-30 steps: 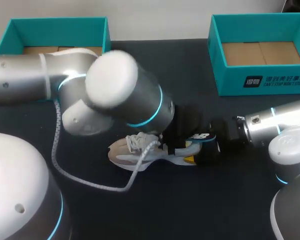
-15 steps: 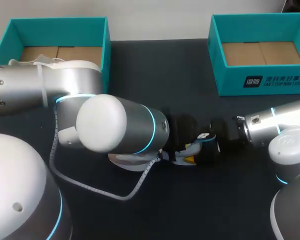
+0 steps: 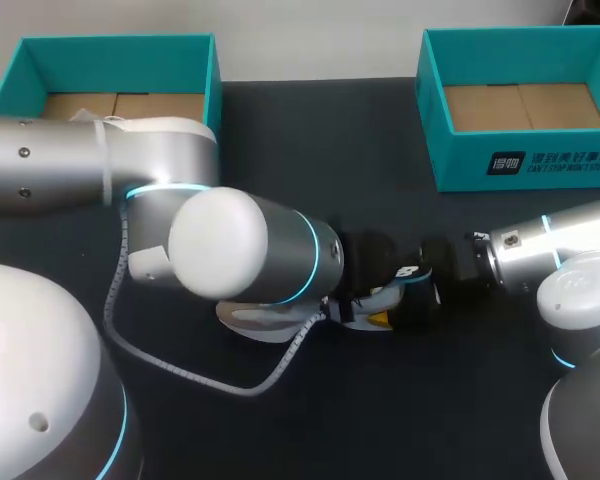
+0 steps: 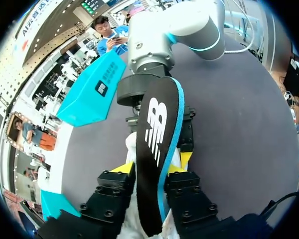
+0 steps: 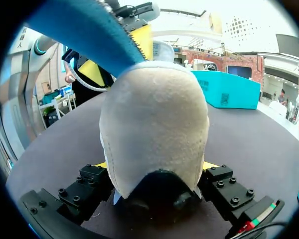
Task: Take the shoe out of the shoebox, open the shoe tongue, remove and reinsert the insole, then place the shoe into the shoebox
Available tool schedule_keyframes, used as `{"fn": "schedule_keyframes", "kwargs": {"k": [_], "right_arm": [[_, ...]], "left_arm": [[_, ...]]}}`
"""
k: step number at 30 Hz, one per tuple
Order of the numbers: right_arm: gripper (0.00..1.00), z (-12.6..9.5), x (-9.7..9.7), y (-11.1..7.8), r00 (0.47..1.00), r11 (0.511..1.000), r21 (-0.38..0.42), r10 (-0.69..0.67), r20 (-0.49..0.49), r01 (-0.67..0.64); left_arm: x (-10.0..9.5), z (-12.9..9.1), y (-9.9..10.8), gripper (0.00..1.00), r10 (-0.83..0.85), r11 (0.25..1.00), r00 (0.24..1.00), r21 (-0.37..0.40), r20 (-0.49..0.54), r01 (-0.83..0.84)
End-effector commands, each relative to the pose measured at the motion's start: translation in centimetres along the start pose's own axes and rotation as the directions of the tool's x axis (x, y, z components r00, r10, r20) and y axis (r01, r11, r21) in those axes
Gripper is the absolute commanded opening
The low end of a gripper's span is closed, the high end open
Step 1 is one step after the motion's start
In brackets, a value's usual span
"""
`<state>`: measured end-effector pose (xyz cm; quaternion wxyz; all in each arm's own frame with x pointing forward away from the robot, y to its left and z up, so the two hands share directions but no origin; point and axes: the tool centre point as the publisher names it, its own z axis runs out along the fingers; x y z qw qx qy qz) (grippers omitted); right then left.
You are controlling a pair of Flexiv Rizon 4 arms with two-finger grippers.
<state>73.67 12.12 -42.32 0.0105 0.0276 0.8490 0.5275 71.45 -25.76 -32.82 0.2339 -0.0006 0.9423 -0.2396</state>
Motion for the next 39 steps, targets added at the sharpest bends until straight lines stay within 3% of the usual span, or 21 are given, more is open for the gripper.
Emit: {"fn": "schedule_keyframes", "kwargs": {"k": [1, 7, 13, 29, 39], "right_arm": [[0.0, 0.5, 0.0, -0.1, 1.0, 1.0, 0.005, 0.001, 0.001, -0.001], [0.0, 0.5, 0.0, -0.1, 1.0, 1.0, 0.005, 0.001, 0.001, -0.001], [0.0, 0.5, 0.0, -0.1, 1.0, 1.0, 0.005, 0.001, 0.001, -0.001], [0.0, 0.5, 0.0, -0.1, 1.0, 1.0, 0.005, 0.001, 0.001, -0.001], [0.0, 0.5, 0.0, -0.1, 1.0, 1.0, 0.005, 0.001, 0.001, -0.001]], "left_arm": [[0.1, 0.7, -0.1, 0.0, -0.006, 1.0, 1.0, 0.005, -0.009, 0.006], [0.3, 0.4, -0.2, 0.0, -0.016, 1.0, 0.999, 0.022, -0.033, 0.017], [0.4, -1.5, -0.8, 0.0, -0.054, 0.996, 0.997, 0.071, -0.061, 0.059], [-1.8, -8.3, -6.9, 0.0, -0.113, 0.959, 0.966, 0.229, -0.232, 0.167], [-2.9, -10.7, -9.4, 0.0, -0.077, 0.93, 0.894, 0.291, -0.44, 0.224]]}}
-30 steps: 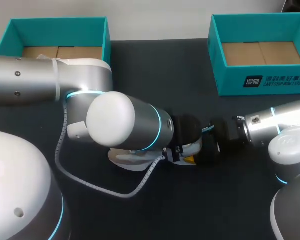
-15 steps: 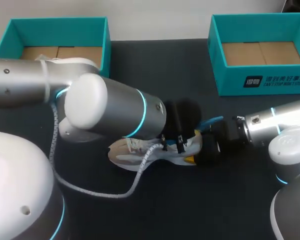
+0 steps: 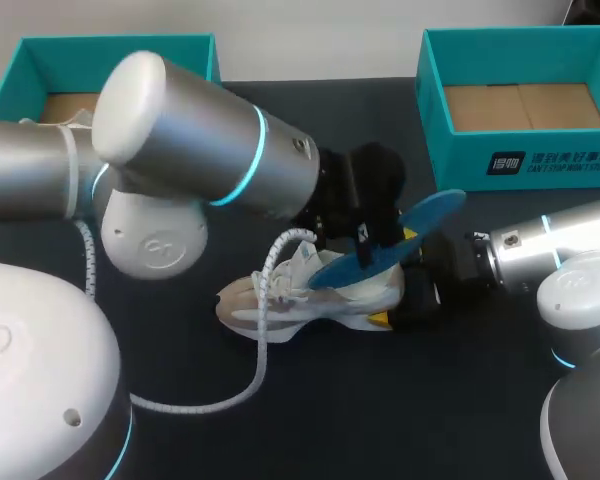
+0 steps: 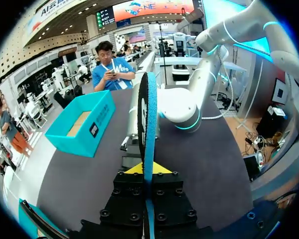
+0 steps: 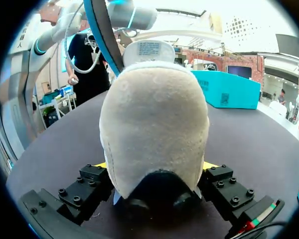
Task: Take the shoe out of the shoebox, open the shoe tongue, remove and reinsert the insole, then place the shoe into the shoebox
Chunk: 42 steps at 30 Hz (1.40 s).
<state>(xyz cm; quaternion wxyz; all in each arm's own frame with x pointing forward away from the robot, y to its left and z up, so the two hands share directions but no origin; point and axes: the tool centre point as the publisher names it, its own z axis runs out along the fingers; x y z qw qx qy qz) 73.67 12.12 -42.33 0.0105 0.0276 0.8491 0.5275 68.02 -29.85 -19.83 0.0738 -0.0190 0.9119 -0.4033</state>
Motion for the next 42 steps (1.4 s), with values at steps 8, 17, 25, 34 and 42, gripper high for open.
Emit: {"fn": "schedule_keyframes", "kwargs": {"k": [8, 17, 25, 34, 42], "right_arm": [[0.0, 0.5, 0.0, -0.1, 1.0, 1.0, 0.005, 0.001, 0.001, -0.001], [0.0, 0.5, 0.0, -0.1, 1.0, 1.0, 0.005, 0.001, 0.001, -0.001], [0.0, 0.5, 0.0, -0.1, 1.0, 1.0, 0.005, 0.001, 0.001, -0.001], [0.0, 0.5, 0.0, -0.1, 1.0, 1.0, 0.005, 0.001, 0.001, -0.001], [0.0, 0.5, 0.0, -0.1, 1.0, 1.0, 0.005, 0.001, 0.001, -0.001]], "left_arm": [[-0.3, -4.3, -2.4, 0.0, 0.023, 0.992, 0.955, 0.128, -0.294, 0.016], [-0.9, -8.0, -4.9, 0.0, 0.035, 0.954, 0.924, 0.288, -0.382, 0.083], [-1.6, -10.1, -6.0, 0.0, 0.049, 0.927, 0.89, 0.352, -0.452, 0.127], [-1.7, -10.3, -6.0, 0.0, 0.06, 0.931, 0.877, 0.345, -0.477, 0.124], [-1.6, -10.7, -5.4, 0.0, 0.015, 0.923, 0.878, 0.345, -0.479, 0.173]]}}
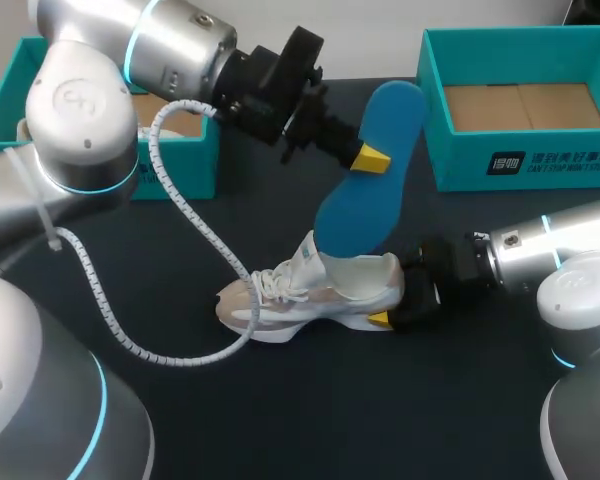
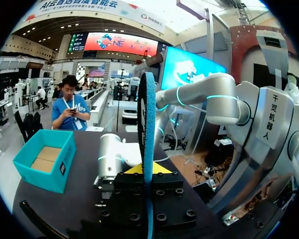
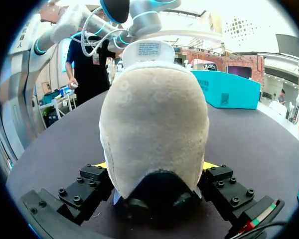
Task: Take the shoe out of the shoebox, open the shoe tongue, remove and reinsert the insole, then place the shoe into the shoebox
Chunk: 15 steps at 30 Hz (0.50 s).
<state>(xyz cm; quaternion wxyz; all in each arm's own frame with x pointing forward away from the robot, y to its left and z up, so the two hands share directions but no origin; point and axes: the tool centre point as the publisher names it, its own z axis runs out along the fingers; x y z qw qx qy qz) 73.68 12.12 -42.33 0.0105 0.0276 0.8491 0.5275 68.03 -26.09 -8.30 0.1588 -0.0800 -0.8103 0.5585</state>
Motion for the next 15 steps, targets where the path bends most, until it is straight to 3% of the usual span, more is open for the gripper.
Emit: {"fn": "schedule_keyframes", "kwargs": {"k": [1, 6, 11, 15], "right_arm": [[0.0, 0.5, 0.0, -0.1, 1.0, 1.0, 0.005, 0.001, 0.001, -0.001], [0.0, 0.5, 0.0, -0.1, 1.0, 1.0, 0.005, 0.001, 0.001, -0.001], [0.0, 0.5, 0.0, -0.1, 1.0, 1.0, 0.005, 0.001, 0.001, -0.001], [0.0, 0.5, 0.0, -0.1, 1.0, 1.0, 0.005, 0.001, 0.001, -0.001]], "left_arm": [[0.5, -0.6, 0.7, 0.0, -0.1, 0.994, 0.994, 0.055, 0.035, 0.098], [2.5, -1.3, 1.2, 0.0, -0.273, 0.949, 0.961, 0.175, 0.037, 0.263], [4.0, -1.7, 0.6, 0.0, -0.398, 0.891, 0.917, 0.237, -0.002, 0.387], [5.1, -2.2, 0.1, 0.0, -0.493, 0.839, 0.869, 0.24, -0.047, 0.489]]}}
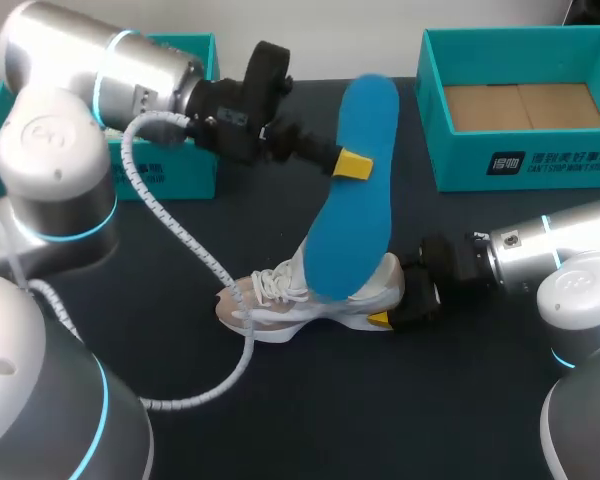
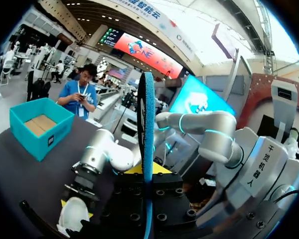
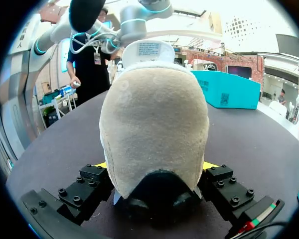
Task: Take the shoe out of the shoebox, open the shoe tongue, remove and reinsert the insole, then place the shoe into the shoebox
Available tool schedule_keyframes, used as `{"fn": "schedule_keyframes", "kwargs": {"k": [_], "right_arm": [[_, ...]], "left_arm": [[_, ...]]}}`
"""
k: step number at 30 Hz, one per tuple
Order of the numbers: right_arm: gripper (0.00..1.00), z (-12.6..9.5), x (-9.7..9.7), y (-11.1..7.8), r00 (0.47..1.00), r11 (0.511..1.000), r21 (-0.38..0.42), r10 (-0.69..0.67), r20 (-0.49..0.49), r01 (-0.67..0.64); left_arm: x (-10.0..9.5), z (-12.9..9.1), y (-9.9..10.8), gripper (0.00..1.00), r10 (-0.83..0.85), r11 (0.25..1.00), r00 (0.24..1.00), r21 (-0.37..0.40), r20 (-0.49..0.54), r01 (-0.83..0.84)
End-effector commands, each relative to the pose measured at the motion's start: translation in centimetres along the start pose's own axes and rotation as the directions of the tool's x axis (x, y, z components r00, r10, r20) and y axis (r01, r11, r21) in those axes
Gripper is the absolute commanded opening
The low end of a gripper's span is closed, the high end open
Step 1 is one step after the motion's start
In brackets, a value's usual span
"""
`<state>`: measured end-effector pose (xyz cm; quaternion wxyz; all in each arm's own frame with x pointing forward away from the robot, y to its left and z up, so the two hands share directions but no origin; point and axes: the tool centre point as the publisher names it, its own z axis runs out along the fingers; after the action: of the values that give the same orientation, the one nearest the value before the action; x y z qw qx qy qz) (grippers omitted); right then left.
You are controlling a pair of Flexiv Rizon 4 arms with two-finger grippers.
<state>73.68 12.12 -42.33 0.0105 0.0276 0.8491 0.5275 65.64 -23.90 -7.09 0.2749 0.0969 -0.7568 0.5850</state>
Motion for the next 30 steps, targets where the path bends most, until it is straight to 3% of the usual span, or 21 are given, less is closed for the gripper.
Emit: {"fn": "schedule_keyframes", "kwargs": {"k": [1, 14, 17, 21, 25, 30], "right_arm": [[0.0, 0.5, 0.0, -0.1, 1.0, 1.0, 0.005, 0.001, 0.001, -0.001], [0.0, 0.5, 0.0, -0.1, 1.0, 1.0, 0.005, 0.001, 0.001, -0.001], [0.0, 0.5, 0.0, -0.1, 1.0, 1.0, 0.005, 0.001, 0.001, -0.001], [0.0, 0.5, 0.0, -0.1, 1.0, 1.0, 0.005, 0.001, 0.001, -0.001], [0.0, 0.5, 0.0, -0.1, 1.0, 1.0, 0.005, 0.001, 0.001, -0.001], [0.0, 0.5, 0.0, -0.1, 1.0, 1.0, 0.005, 0.001, 0.001, -0.001]], "left_arm": [[2.0, -0.9, 0.9, 0.0, -0.129, 0.988, 0.992, 0.083, 0.003, 0.128], [2.2, -1.1, 0.7, 0.0, -0.117, 0.991, 0.993, 0.059, 0.0, 0.117], [3.6, -0.6, 0.0, 0.0, -0.11, 0.99, 0.989, 0.104, 0.103, 0.099], [5.1, -0.5, -1.0, 0.0, -0.099, 0.983, 0.983, 0.171, 0.154, 0.073], [6.1, -0.3, -1.5, 0.0, -0.139, 0.968, 0.981, 0.226, 0.134, 0.106], [6.6, 0.2, -1.4, 0.0, -0.147, 0.967, 0.985, 0.223, 0.084, 0.126]]}}
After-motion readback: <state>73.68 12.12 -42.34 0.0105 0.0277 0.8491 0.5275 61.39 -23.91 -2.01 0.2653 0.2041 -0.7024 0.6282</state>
